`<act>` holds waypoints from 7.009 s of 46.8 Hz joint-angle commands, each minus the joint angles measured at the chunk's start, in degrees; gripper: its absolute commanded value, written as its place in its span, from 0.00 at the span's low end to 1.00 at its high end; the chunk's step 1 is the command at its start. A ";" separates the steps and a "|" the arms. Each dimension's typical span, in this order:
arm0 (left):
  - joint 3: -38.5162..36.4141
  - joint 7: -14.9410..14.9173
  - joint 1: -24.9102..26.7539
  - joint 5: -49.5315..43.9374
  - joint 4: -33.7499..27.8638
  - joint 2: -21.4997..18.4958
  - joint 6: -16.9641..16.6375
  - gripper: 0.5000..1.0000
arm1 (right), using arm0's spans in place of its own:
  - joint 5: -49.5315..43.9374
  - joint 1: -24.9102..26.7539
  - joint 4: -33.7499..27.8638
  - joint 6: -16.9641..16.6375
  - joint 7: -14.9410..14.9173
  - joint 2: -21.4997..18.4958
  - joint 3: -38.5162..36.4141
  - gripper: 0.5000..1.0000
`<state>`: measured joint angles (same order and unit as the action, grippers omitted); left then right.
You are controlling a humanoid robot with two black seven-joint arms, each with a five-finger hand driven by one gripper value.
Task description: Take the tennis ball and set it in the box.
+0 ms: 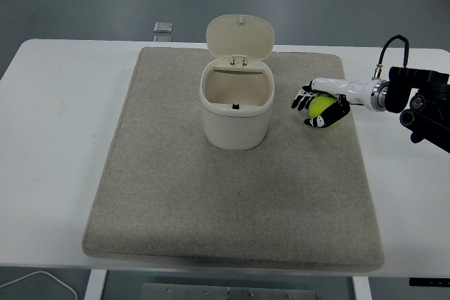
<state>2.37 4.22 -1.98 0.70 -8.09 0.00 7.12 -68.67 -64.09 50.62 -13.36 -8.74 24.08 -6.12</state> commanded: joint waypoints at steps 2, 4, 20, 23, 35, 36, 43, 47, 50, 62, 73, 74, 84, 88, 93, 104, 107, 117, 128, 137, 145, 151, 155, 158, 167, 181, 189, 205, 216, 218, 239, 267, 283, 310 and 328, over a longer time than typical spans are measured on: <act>0.00 0.00 -0.04 0.00 0.00 0.00 0.00 0.99 | 0.11 -0.16 0.09 -1.41 -0.05 0.17 -0.48 0.79; 0.00 0.00 0.05 0.00 0.00 0.00 0.00 0.99 | 0.11 -0.42 0.09 -1.93 -0.05 0.35 -0.65 0.80; 0.00 0.00 -0.04 0.00 0.00 0.00 0.00 0.99 | 0.20 -3.06 0.09 -5.80 -0.13 1.67 -0.65 0.80; 0.00 0.00 -0.04 0.00 0.00 0.00 0.00 0.99 | 0.11 -3.33 0.09 -6.68 -0.13 1.93 -0.57 0.80; 0.00 0.00 -0.04 0.00 0.00 0.00 0.00 0.99 | -0.50 -3.24 0.09 -7.91 -0.13 2.99 -0.30 0.80; 0.00 0.00 -0.04 0.00 0.00 0.00 0.00 0.99 | -0.59 -3.24 0.09 -7.83 -0.13 2.99 -0.21 0.80; 0.00 0.00 -0.04 0.00 0.00 0.00 0.00 0.99 | -0.94 -2.97 -0.26 -6.60 -0.13 2.81 0.14 0.79; 0.00 0.00 -0.04 0.00 0.00 0.00 0.00 0.99 | -0.94 -2.89 -0.34 -5.37 -0.05 2.72 0.31 0.78; 0.00 0.00 -0.04 0.00 0.00 0.00 0.00 0.99 | -1.03 -2.80 -0.43 -5.10 -0.05 2.55 0.40 0.74; 0.00 0.00 -0.04 0.00 0.00 0.00 0.00 0.99 | -2.44 -2.36 -0.43 -5.01 -0.05 2.64 0.49 0.57; 0.00 0.00 0.05 0.00 0.00 0.00 0.00 0.99 | -2.70 -2.36 -0.43 -5.01 -0.05 2.64 0.49 0.57; 0.00 0.00 -0.04 0.00 0.00 0.00 0.00 0.99 | -2.70 -2.36 -0.43 -5.10 -0.05 2.64 0.49 0.57; 0.00 0.00 0.05 0.00 0.00 0.00 0.00 0.99 | -3.14 -2.53 -0.52 -5.10 -0.05 2.72 0.49 0.45; 0.00 0.00 -0.04 0.00 0.00 0.00 0.00 0.99 | -3.23 -2.54 -0.43 -5.10 -0.05 2.72 0.49 0.34; 0.00 0.00 -0.04 0.00 0.00 0.00 0.00 0.99 | -3.23 -2.54 -0.43 -5.10 -0.05 2.72 0.49 0.16; 0.00 0.00 -0.04 0.00 0.00 0.00 0.00 0.99 | -3.23 -2.62 -0.43 -5.28 -0.05 2.72 0.40 0.00; 0.00 0.00 -0.04 0.00 0.00 0.00 0.00 0.99 | -3.14 -2.71 -0.43 -5.19 -0.13 2.81 0.40 0.00; 0.00 0.00 -0.04 0.00 0.00 0.00 0.00 0.99 | -2.17 -3.24 0.01 -5.54 -0.48 3.43 -0.48 0.00; 0.00 0.00 -0.04 0.00 0.00 0.00 0.00 0.99 | -1.74 -5.26 1.68 -7.21 -6.20 5.80 -0.74 0.00; 0.00 0.00 -0.04 0.00 0.00 0.00 0.00 0.99 | 3.71 -7.10 3.34 -10.98 -6.55 9.57 -3.90 0.00; 0.00 0.00 -0.04 0.00 0.00 0.00 0.00 0.99 | 4.59 -9.48 7.38 -13.36 -6.37 13.62 -4.08 0.00; 0.00 0.00 -0.04 0.00 0.00 0.00 0.00 0.99 | 6.17 -11.15 10.90 -14.85 -6.29 15.20 -4.08 0.00; 0.00 0.00 -0.04 0.00 0.00 0.00 0.00 0.99 | 7.67 -12.64 12.75 -15.82 -6.29 15.12 -4.08 0.00; 0.00 0.00 -0.04 0.00 0.00 0.00 0.00 0.99 | 8.02 -13.52 13.36 -15.91 -6.29 14.50 -4.08 0.00; 0.00 0.00 -0.04 0.00 0.00 0.00 0.00 0.99 | 8.11 -15.46 13.45 -16.17 -6.29 10.73 -3.99 0.00; 0.00 0.00 -0.04 0.00 0.00 0.00 0.00 0.99 | 8.20 -15.28 13.10 -15.47 -6.29 6.59 -4.08 0.00; 0.00 0.00 -0.04 0.00 0.00 0.00 0.00 0.99 | 8.20 -15.10 13.10 -13.63 -6.29 6.33 -4.08 0.00; 0.00 0.00 -0.04 0.00 0.00 0.00 0.00 0.99 | 8.28 -14.93 13.10 -11.87 -6.29 5.89 -4.08 0.00; 0.00 0.00 -0.04 0.00 0.00 0.00 0.00 0.99 | 14.00 -14.84 13.45 -12.57 -6.29 5.98 -4.43 0.00; 0.00 0.00 -0.04 0.00 0.00 0.00 0.00 0.99 | 14.17 -14.84 13.45 -12.57 -6.29 5.98 -4.43 0.00; 0.00 0.00 -0.04 0.00 0.00 0.00 0.00 0.99 | 17.60 -13.17 13.98 -12.48 -6.73 3.52 -6.63 0.00; 0.00 0.00 0.05 0.00 0.00 0.00 0.00 0.99 | 16.55 -11.41 13.37 -8.35 -6.11 0.00 -5.84 0.08; 0.00 0.00 -0.04 0.00 0.00 0.00 0.00 0.99 | 16.64 -11.32 13.37 -8.35 -6.11 0.26 -5.57 0.25; 0.00 0.00 -0.04 0.00 0.00 0.00 0.00 0.99 | 16.63 -10.71 13.37 -8.44 -6.11 0.35 -4.78 0.50; 0.00 0.00 -0.04 0.00 0.00 0.00 0.00 0.99 | 16.63 -10.71 13.28 -8.44 -6.11 0.18 -4.61 0.53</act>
<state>2.37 4.22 -2.02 0.70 -8.09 0.00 7.12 -52.03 -74.80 63.95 -21.80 -14.85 24.37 -10.73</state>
